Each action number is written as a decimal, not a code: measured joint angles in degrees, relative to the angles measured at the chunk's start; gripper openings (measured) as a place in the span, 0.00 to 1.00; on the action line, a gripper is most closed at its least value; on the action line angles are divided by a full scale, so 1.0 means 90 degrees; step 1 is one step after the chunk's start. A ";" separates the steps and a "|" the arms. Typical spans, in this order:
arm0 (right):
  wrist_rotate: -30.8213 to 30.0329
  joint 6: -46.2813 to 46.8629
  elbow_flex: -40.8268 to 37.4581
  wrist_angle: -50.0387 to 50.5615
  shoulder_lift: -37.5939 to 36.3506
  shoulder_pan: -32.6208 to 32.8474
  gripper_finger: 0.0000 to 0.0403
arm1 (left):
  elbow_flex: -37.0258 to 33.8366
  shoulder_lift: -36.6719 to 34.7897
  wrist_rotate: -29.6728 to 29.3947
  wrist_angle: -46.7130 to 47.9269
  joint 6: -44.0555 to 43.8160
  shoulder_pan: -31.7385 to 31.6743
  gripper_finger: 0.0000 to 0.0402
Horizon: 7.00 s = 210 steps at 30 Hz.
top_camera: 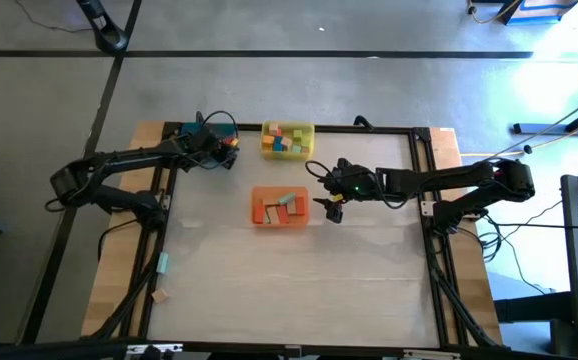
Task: Sort blocks by size
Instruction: Put the yellow triangle block into the blue bin, then put the light blue rectangle block into the orange bin, then put the brown square block into the yellow bin
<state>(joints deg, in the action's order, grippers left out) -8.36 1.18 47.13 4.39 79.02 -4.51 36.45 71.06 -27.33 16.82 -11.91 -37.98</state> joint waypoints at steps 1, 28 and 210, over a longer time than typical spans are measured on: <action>0.0000 0.0000 0.0000 -0.0001 0.0000 0.0000 0.72 | 0.0024 -0.0059 0.0002 0.0067 -0.0002 0.0102 0.56; 0.0070 0.0000 0.0002 0.0079 0.0000 0.0000 0.72 | 0.0092 -0.0861 0.0089 0.0897 0.0355 0.4151 0.56; 0.0523 0.0128 0.0005 0.1711 -0.1253 0.0000 0.72 | 0.1204 0.0283 0.1720 0.1754 -0.1294 0.6454 0.69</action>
<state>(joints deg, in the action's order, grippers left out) -3.65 2.33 47.18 19.79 67.75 -4.51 47.29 73.60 -11.85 32.61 -23.55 20.10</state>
